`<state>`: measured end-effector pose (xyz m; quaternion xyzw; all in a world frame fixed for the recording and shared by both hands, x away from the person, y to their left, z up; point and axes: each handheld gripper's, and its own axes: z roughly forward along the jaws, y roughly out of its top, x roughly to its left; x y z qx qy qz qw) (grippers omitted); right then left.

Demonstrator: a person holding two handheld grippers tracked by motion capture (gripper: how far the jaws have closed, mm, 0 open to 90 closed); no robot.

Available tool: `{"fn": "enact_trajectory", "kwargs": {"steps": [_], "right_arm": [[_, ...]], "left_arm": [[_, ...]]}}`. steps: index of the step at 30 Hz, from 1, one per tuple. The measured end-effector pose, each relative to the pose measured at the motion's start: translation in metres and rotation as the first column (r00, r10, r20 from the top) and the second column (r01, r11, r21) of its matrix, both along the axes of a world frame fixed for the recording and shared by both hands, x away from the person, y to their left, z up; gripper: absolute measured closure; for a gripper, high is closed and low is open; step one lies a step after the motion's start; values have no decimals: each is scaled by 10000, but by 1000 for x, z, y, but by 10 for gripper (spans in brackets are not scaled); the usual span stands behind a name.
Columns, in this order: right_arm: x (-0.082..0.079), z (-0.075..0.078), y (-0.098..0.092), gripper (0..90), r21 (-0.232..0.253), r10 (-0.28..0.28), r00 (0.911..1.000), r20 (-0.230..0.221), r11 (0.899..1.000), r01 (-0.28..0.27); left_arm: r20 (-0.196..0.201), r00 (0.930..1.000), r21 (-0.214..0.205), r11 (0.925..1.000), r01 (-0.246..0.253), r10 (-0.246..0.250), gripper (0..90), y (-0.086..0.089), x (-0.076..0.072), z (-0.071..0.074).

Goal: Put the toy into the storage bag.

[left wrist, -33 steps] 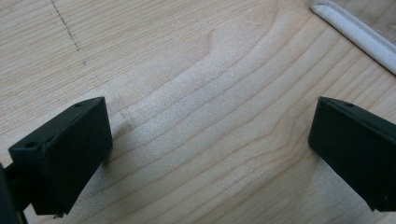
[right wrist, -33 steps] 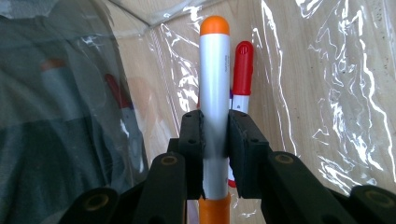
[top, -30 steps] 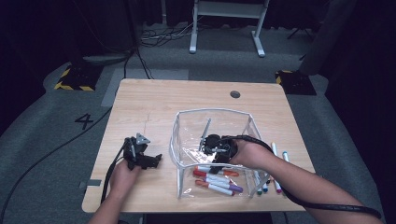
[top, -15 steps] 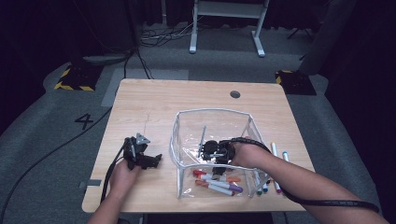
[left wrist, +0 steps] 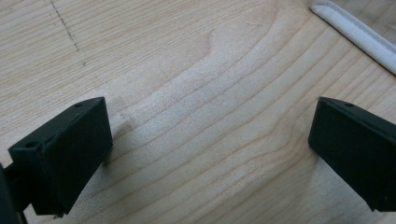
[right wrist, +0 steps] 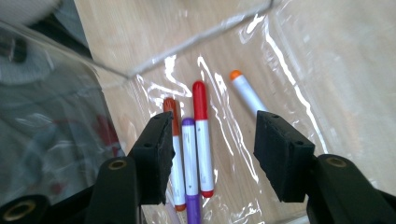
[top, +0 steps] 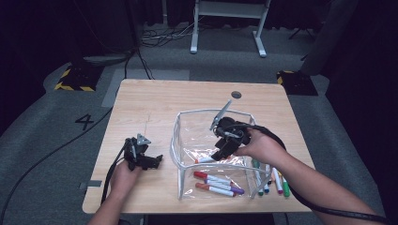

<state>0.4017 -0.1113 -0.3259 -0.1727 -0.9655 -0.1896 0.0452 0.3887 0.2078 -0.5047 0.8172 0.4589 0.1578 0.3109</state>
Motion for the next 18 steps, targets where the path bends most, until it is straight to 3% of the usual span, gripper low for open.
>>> {"fn": "enact_trajectory", "kwargs": {"steps": [5, 10, 14, 18], "right_arm": [[-10, 28, -28, 479, 1136, -476, 9964, 698, 9927, 395], [-18, 49, -69, 491, 2023, -1424, 9830, 1156, 9723, 1171], [-20, 59, -104, 498, 2544, -2221, 9666, 1279, 9494, 1845], [-21, 63, -136, 498, 2805, -3007, 9437, 1379, 9256, 2539]], "left_arm": [[4, 10000, -1, 10000, 3, -3, 0, 0, 0, 0], [8, 10000, -14, 10000, -27, 27, 0, 0, -1, 0], [18, 10000, -41, 10000, -50, 50, 0, 0, -1, 0], [9, 10000, -14, 10000, -27, 27, 0, 0, -1, 0]]}}
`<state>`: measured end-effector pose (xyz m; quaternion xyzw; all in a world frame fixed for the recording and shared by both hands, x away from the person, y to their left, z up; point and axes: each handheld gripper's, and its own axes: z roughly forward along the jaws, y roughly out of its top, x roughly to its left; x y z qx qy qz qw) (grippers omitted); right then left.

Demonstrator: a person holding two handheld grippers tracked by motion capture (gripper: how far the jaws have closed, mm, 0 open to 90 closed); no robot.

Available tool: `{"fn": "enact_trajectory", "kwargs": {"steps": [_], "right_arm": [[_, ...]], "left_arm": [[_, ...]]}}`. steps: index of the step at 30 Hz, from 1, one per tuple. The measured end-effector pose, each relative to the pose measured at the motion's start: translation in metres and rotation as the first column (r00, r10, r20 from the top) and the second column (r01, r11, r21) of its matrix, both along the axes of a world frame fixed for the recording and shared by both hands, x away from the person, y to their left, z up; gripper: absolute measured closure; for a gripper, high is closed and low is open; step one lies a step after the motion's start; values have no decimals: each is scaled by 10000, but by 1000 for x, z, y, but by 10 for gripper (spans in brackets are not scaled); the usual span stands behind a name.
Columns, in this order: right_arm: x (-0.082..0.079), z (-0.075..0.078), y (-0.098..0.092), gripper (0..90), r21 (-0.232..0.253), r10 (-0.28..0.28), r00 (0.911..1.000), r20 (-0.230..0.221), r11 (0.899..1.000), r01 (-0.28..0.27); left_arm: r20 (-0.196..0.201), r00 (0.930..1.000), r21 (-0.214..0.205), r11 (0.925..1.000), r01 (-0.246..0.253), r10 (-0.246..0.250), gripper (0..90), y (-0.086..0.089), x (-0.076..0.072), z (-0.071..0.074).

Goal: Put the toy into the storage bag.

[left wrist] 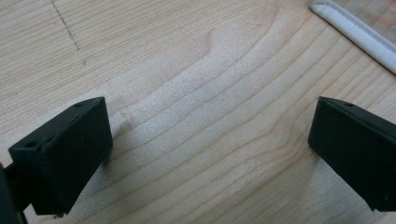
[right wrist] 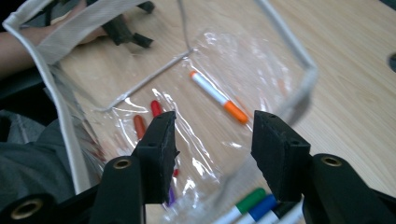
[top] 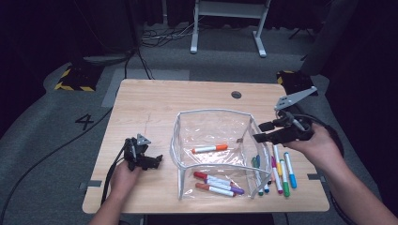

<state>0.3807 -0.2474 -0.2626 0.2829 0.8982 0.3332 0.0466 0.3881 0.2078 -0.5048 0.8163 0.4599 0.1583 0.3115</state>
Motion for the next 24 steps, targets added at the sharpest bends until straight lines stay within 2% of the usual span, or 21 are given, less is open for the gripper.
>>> {"fn": "enact_trajectory", "kwargs": {"steps": [5, 7, 13, 15, 17, 20, 21, 22, 24], "right_arm": [[0, -3, -32, 503, 79, -814, 9967, 77, 9967, 813], [0, -6, -45, 517, 116, -1212, 9926, 58, 9926, 1211], [3, -17, -79, 497, 346, -2302, 9731, -90, 9725, 2304], [3, -25, -90, 478, 395, -2647, 9640, -255, 9633, 2655], [2, -36, -101, 438, 313, -2989, 9542, -147, 9537, 2992], [2, -53, -113, 304, 176, -3474, 9374, -230, 9374, 3479], [2, -61, -118, 264, 25, -3719, 9280, -233, 9282, 3721], [2, -66, -121, 240, -61, -3849, 9227, -243, 9230, 3848], [2, -81, -128, 187, -208, -4206, 9067, -303, 9072, 4202]], "left_arm": [[-10, 10000, 3, 10000, 8, -8, 0, 0, 0, 0], [2, 10000, 0, 10000, 3, -3, 0, 0, 0, 0], [7, 10000, -34, 10000, 3, -2, 0, 0, 0, 0], [-7, 9999, -38, 9999, 126, -126, 0, 3, 1, 0], [-3, 10000, -14, 10000, 91, -91, 0, 7, 3, 0], [9, 10000, -25, 9999, -97, 97, 0, 11, 4, 0], [9, 10000, -22, 10000, -93, 93, 0, 11, 3, 0], [11, 10000, -20, 10000, -92, 92, 0, 11, 3, 0], [11, 10000, -23, 10000, -96, 96, 0, 11, 3, 0]]}}
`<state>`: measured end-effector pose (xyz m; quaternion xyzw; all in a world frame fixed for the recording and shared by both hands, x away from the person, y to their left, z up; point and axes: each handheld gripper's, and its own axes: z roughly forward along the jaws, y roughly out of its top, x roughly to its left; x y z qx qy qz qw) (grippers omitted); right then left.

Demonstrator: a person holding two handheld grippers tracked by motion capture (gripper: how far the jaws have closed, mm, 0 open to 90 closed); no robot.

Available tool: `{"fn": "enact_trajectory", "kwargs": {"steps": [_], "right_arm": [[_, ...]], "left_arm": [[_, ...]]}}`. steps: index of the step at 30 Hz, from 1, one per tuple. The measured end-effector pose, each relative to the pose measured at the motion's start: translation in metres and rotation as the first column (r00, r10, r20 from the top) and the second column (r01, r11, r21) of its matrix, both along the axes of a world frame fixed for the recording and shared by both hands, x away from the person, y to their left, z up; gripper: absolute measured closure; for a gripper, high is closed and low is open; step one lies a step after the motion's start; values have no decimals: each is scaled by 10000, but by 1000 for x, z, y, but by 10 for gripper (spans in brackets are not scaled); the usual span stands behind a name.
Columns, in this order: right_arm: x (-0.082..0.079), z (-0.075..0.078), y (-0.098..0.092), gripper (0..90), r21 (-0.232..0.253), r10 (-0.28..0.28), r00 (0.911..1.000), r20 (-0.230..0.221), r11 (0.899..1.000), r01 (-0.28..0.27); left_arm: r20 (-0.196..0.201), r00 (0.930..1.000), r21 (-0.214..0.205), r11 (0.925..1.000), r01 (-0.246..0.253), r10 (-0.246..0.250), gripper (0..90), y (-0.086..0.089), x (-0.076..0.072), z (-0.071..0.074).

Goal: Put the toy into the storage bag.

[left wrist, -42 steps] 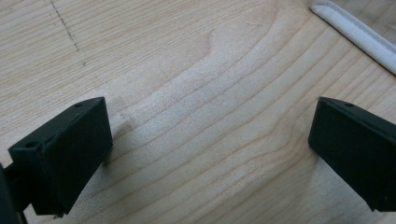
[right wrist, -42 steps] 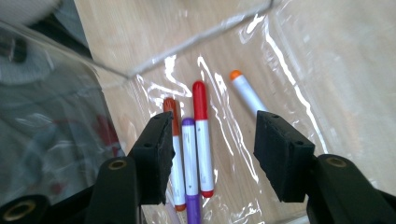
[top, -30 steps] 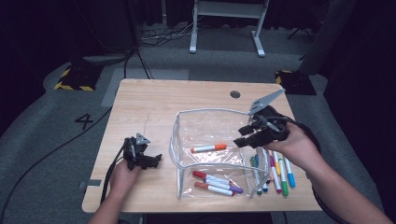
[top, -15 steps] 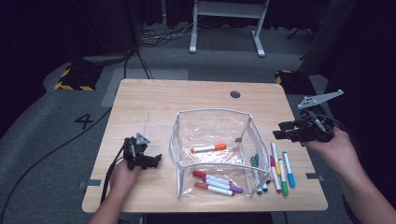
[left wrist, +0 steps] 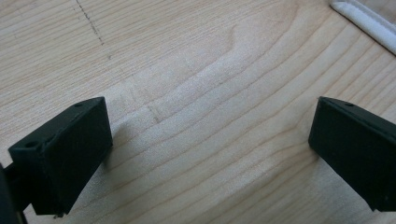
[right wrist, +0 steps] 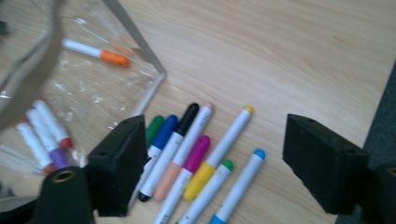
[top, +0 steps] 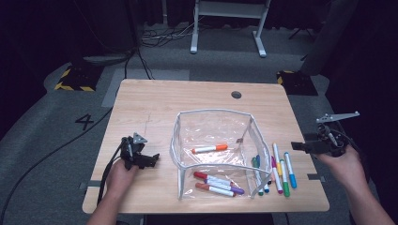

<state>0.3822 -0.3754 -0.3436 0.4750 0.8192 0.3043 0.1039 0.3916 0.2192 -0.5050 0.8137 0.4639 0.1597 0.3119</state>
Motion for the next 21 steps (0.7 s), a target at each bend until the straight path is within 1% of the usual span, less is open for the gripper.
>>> {"fn": "enact_trajectory", "kwargs": {"steps": [3, 4, 5, 7, 8, 10, 12, 13, 14, 15, 16, 18, 20, 21], "right_arm": [[0, -19, -6, 172, -168, -304, 9993, -228, 9994, 300], [0, -29, -8, 175, -273, -428, 9984, -379, 9988, 418], [0, -34, -8, 187, -346, -505, 9976, -478, 9982, 489], [1, -50, -9, 240, -639, -733, 9949, -694, 9956, 689], [1, -59, -9, 266, -858, -885, 9922, -879, 9930, 810], [1, -70, -10, 349, -1044, -1055, 9882, -1113, 9901, 940], [2, -83, -11, 435, -1164, -1137, 9816, -1537, 9885, 963], [3, -88, -11, 469, -1271, -1145, 9792, -1676, 9875, 937], [4, -95, -11, 499, -1508, -1095, 9752, -1922, 9852, 809], [4, -99, -12, 519, -1553, -1134, 9725, -2036, 9844, 823], [4, -103, -12, 540, -1383, -1270, 9677, -2177, 9855, 982], [6, -110, -14, 560, -1129, -1266, 9628, -2389, 9884, 1019], [7, -116, -12, 605, -1128, -1383, 9567, -2563, 9872, 1125], [7, -119, -11, 623, -1247, -1405, 9542, -2642, 9860, 1106]], "left_arm": [[1, 10000, 2, 10000, 3, -3, 0, 0, 0, 0], [1, 10000, 2, 10000, 0, 0, 0, 0, 0, 0], [0, 10000, 3, 10000, 3, -3, 0, 0, 0, 0], [0, 10000, 2, 10000, 2, -2, 0, 0, 0, 0], [2, 10000, 1, 10000, 0, 0, 0, 0, 0, 0], [3, 10000, 7, 10000, 4, -4, 0, 0, 0, 0], [-7, 10000, 17, 10000, -9, 9, 0, 0, 0, 0], [-9, 10000, 7, 10000, -9, 9, 0, 0, 0, 0], [-5, 10000, 20, 10000, -8, 8, 0, 0, 0, 0], [-8, 10000, 20, 10000, -6, 6, 0, 0, 0, 0], [-5, 10000, 16, 10000, -9, 9, 0, 0, 0, 0], [-8, 10000, 20, 10000, -7, 7, 0, 0, 0, 0], [-8, 10000, 19, 10000, -10, 10, 0, 0, 0, 0], [-7, 10000, 20, 10000, -8, 8, 0, 0, 0, 0]]}}
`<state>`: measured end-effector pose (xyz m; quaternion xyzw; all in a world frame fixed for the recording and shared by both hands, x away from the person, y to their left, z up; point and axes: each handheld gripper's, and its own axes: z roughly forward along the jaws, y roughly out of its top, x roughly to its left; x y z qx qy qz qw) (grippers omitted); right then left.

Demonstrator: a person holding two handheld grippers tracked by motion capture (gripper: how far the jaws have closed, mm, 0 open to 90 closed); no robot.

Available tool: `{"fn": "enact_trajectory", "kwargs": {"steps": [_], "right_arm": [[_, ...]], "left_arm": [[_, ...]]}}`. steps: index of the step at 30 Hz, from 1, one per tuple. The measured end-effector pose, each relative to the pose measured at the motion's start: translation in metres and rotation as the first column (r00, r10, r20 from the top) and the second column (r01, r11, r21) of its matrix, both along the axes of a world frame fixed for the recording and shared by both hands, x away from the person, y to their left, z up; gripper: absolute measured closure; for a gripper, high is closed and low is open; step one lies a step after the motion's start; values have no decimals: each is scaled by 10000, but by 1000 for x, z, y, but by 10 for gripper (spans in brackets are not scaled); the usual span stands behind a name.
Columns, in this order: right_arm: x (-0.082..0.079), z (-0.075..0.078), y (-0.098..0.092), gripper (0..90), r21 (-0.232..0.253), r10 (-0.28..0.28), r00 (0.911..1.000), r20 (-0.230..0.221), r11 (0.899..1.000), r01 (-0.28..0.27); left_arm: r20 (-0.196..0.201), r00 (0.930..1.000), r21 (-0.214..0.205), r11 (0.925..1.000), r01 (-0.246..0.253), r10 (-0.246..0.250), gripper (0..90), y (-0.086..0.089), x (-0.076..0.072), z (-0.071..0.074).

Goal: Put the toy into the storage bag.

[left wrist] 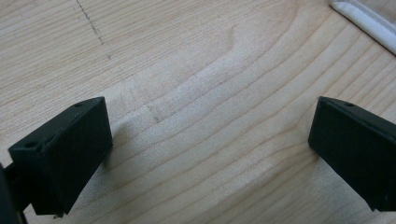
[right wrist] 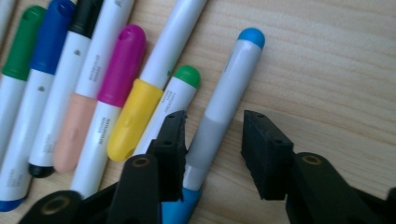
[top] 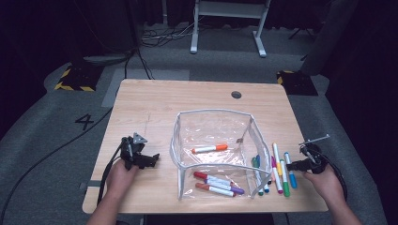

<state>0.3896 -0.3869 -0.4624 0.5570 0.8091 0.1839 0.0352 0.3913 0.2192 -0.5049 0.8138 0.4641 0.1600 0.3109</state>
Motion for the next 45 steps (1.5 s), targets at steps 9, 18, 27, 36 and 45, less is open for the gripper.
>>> {"fn": "enact_trajectory", "kwargs": {"steps": [9, 18, 27, 36, 45], "right_arm": [[-2, -1, 3, 759, -1092, -537, 9979, 349, 9924, 572], [-5, 24, -9, 760, 256, -473, 9970, 609, 9986, 458], [-15, 74, -4, 760, 1222, 181, 9883, 1516, 9918, -369], [-21, 123, 14, 760, 1748, 1227, 9670, 2235, 9709, -1636], [-22, 167, 43, 760, 1641, 2299, 9338, 2742, 9456, -2810]], "left_arm": [[3, 10000, -19, 10000, -29, 29, 0, 0, 0, 0], [0, 10000, 1, 10000, -17, 17, 0, 0, 0, 0], [5, 10000, -25, 10000, -10, 10, 0, 0, -1, 0], [-8, 10000, 10, 10000, 91, -91, 0, 1, -3, 0], [-6, 9999, -6, 9999, 108, -108, 0, 0, -2, 0]]}}
